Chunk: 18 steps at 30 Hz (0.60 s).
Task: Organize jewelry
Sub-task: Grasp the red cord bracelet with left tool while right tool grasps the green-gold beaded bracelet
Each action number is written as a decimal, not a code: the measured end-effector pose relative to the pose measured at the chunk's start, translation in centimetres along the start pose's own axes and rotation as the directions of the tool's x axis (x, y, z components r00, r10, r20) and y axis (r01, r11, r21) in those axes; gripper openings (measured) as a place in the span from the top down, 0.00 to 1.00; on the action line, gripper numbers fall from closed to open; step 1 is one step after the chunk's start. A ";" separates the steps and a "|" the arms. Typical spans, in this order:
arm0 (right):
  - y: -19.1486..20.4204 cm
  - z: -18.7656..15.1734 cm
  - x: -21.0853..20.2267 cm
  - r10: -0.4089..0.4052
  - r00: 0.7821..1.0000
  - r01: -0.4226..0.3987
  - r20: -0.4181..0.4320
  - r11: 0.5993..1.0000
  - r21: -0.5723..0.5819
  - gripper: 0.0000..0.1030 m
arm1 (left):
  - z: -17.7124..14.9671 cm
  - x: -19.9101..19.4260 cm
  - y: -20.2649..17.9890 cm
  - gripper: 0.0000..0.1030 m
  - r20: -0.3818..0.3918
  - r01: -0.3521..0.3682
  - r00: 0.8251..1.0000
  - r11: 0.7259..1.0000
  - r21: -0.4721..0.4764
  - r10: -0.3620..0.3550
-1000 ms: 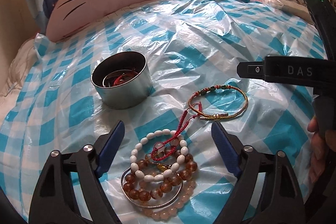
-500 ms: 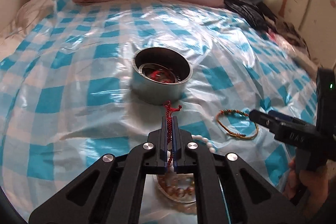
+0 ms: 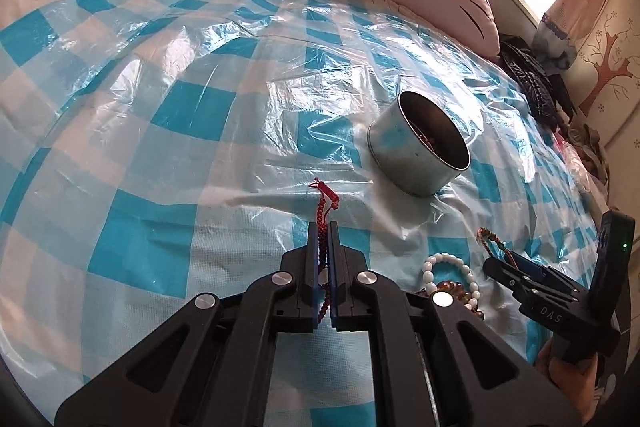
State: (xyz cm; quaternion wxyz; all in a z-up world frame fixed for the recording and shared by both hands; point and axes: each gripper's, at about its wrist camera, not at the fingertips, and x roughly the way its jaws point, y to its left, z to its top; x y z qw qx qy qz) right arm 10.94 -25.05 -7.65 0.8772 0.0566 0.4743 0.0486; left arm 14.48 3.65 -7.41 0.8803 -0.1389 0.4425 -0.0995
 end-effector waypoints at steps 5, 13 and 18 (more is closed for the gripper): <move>0.4 0.1 0.2 0.018 1.000 -0.018 -0.014 1.000 -0.010 0.77 | -0.1 0.1 -0.8 0.96 -0.004 -0.036 0.999 0.999 0.031 0.036; 0.8 0.1 -0.4 0.009 1.000 -0.008 0.019 1.000 -0.025 0.82 | -0.4 -0.1 -2.3 0.96 0.015 -0.082 0.997 0.990 0.113 0.081; 0.7 0.1 -0.1 0.010 1.000 -0.010 0.001 1.000 -0.023 0.82 | -0.5 0.4 -3.0 0.96 -0.010 -0.113 0.993 0.982 0.151 0.116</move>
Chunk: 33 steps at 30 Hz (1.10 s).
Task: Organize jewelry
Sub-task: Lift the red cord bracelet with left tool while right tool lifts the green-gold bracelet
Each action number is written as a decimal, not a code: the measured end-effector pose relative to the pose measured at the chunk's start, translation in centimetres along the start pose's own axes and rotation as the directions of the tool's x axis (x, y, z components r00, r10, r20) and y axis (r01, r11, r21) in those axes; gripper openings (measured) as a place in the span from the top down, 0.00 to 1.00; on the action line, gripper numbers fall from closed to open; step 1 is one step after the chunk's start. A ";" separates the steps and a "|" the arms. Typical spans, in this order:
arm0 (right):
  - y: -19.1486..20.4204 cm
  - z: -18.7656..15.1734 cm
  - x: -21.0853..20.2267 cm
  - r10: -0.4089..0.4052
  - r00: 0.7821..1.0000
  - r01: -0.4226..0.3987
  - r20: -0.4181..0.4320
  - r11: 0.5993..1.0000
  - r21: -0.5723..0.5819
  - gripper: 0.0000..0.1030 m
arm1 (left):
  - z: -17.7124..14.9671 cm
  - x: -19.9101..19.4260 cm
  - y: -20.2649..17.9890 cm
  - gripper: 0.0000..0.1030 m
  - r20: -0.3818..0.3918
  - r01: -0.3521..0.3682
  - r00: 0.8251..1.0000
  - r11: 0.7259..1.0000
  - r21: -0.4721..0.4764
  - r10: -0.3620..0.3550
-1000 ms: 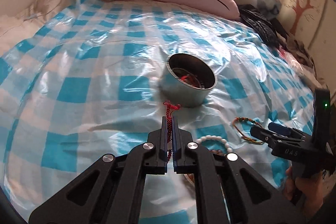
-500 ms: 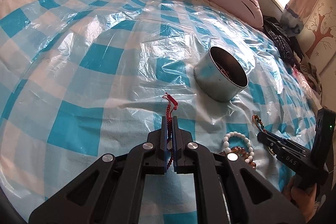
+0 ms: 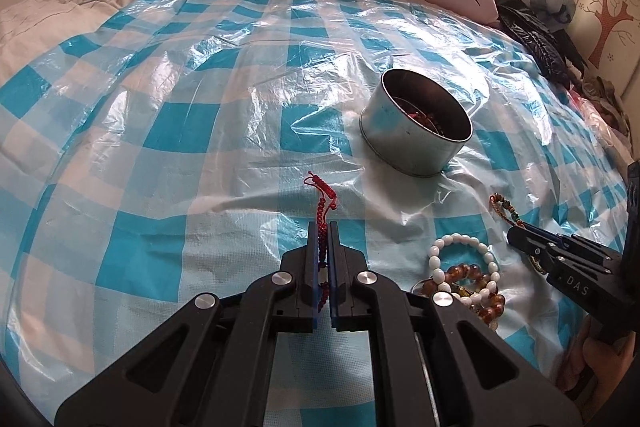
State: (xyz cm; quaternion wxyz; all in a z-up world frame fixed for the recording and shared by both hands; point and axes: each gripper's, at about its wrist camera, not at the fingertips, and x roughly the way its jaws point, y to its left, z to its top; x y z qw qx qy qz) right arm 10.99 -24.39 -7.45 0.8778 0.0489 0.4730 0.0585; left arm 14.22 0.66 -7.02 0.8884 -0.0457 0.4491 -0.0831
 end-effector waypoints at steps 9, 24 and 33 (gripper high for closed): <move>0.2 0.0 0.8 -0.044 0.998 0.044 -0.033 0.999 -0.014 0.76 | -0.1 0.9 0.4 0.95 -0.044 -0.015 0.999 1.000 -0.011 0.014; 0.5 0.1 -1.6 -0.043 0.996 0.045 0.084 0.999 -0.022 0.87 | -0.1 -1.6 -0.4 0.98 0.073 0.011 0.997 0.999 0.031 -0.013; 1.0 0.2 -3.4 -0.033 0.985 0.040 0.169 0.999 -0.036 0.87 | 0.1 -2.5 1.2 0.98 0.114 0.089 0.990 0.995 -0.044 -0.084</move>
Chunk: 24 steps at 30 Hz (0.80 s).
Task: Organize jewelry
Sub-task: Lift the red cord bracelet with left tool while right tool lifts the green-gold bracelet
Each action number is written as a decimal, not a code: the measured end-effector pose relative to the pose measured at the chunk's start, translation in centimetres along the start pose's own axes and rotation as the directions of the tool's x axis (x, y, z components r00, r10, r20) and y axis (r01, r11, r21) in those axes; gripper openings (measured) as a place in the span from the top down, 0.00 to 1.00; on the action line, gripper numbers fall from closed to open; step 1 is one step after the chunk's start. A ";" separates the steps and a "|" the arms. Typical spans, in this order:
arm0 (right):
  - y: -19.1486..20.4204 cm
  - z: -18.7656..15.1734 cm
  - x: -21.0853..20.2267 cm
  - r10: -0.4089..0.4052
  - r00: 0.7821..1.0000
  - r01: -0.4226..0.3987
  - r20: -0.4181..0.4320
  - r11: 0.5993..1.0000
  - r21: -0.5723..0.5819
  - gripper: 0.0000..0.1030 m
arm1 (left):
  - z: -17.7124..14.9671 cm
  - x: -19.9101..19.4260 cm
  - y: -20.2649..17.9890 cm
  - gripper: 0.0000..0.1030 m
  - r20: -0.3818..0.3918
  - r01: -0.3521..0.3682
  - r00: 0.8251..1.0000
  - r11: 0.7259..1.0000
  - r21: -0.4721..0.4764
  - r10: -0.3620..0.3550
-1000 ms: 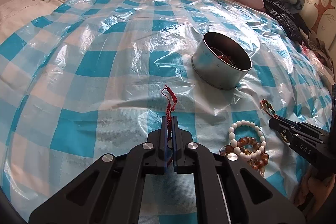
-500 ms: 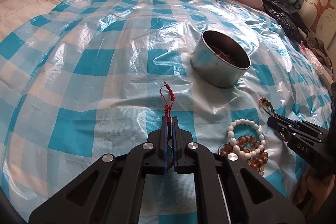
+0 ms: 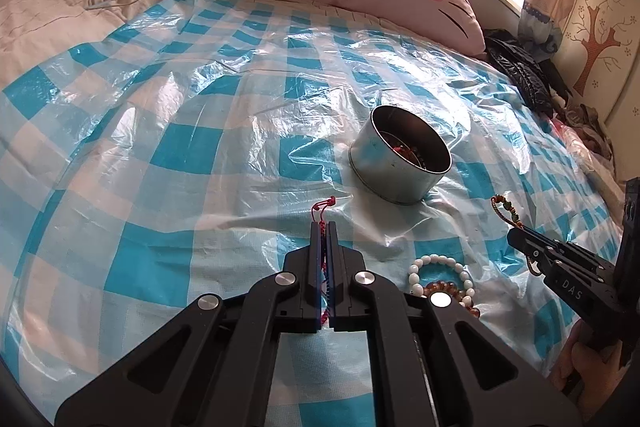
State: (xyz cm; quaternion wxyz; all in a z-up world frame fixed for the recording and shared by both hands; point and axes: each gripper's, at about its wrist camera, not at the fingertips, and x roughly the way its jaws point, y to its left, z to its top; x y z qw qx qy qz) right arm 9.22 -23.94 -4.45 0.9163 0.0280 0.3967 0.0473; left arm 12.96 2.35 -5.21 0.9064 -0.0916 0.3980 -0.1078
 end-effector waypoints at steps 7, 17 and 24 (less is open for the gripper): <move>-0.1 0.1 -1.1 0.020 0.999 -0.020 0.051 1.000 0.004 0.87 | 0.0 -1.1 -0.5 0.98 0.056 0.026 0.998 1.000 0.016 -0.027; -0.2 0.1 -1.4 0.061 0.996 -0.061 0.068 0.998 0.009 0.87 | -0.1 -0.7 -1.4 0.98 0.042 -0.009 0.999 0.998 0.055 0.006; -0.2 0.0 -1.5 0.069 0.995 -0.070 0.073 0.997 0.010 0.87 | -0.2 -0.6 -1.9 0.98 0.036 -0.030 0.999 0.996 0.078 0.027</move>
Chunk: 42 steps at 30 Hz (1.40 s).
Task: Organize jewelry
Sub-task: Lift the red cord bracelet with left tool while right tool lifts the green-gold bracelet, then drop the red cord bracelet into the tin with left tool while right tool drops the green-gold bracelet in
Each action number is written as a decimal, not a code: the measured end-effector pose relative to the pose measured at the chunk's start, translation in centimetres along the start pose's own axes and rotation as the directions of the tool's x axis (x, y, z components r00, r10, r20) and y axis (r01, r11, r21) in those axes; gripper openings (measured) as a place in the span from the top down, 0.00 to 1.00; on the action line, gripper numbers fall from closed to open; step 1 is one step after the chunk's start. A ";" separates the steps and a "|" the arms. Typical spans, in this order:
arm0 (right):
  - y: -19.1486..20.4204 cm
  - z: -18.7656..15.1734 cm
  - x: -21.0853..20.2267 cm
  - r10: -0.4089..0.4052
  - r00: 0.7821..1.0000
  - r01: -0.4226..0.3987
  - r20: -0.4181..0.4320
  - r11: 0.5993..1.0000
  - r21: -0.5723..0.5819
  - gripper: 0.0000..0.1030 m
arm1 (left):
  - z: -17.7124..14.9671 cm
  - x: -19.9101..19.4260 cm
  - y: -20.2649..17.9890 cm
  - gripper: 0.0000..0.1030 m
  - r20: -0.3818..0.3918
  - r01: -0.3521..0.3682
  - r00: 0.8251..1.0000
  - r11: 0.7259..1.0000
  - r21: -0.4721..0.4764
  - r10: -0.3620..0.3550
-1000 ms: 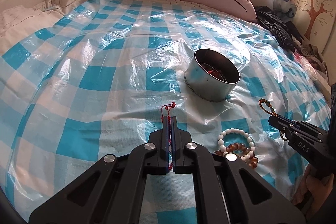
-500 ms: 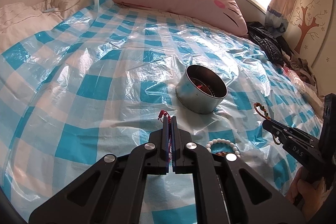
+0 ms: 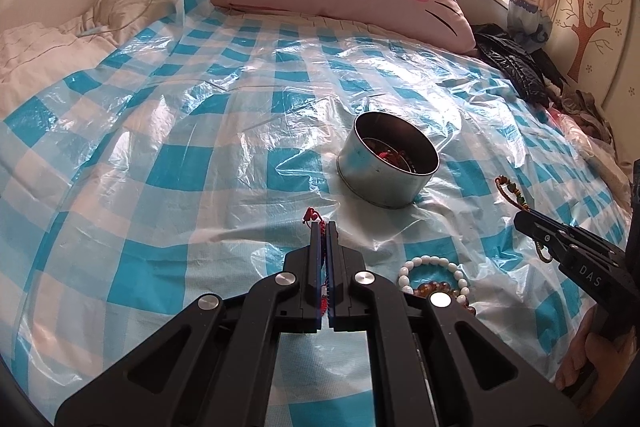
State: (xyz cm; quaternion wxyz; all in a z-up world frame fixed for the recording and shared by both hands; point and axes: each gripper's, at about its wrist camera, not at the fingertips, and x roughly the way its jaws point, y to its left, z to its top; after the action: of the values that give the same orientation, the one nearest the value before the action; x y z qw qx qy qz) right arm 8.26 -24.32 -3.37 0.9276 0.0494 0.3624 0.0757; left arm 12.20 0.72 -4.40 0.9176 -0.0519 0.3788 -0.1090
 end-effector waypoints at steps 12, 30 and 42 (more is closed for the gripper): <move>0.3 0.0 0.1 -0.001 1.000 0.001 -0.003 1.000 -0.011 0.87 | 0.0 0.0 -0.2 0.98 0.000 -0.005 1.000 1.000 0.009 0.005; 0.2 -0.2 0.1 0.017 1.000 -0.017 0.005 1.000 0.003 0.87 | 3.0 -0.7 -2.2 0.98 0.035 0.145 0.989 0.989 0.034 -0.146; -1.3 0.1 -0.1 0.062 0.998 -0.063 0.016 0.996 0.059 0.87 | 10.1 1.9 -5.8 0.98 0.078 0.296 0.953 0.955 -0.007 -0.294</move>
State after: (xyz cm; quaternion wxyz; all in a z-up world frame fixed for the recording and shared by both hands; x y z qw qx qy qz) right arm 8.37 -25.61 -3.41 0.9254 0.0887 0.3563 0.0934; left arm 19.75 -5.22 2.51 0.9043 -0.1206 0.3325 -0.2391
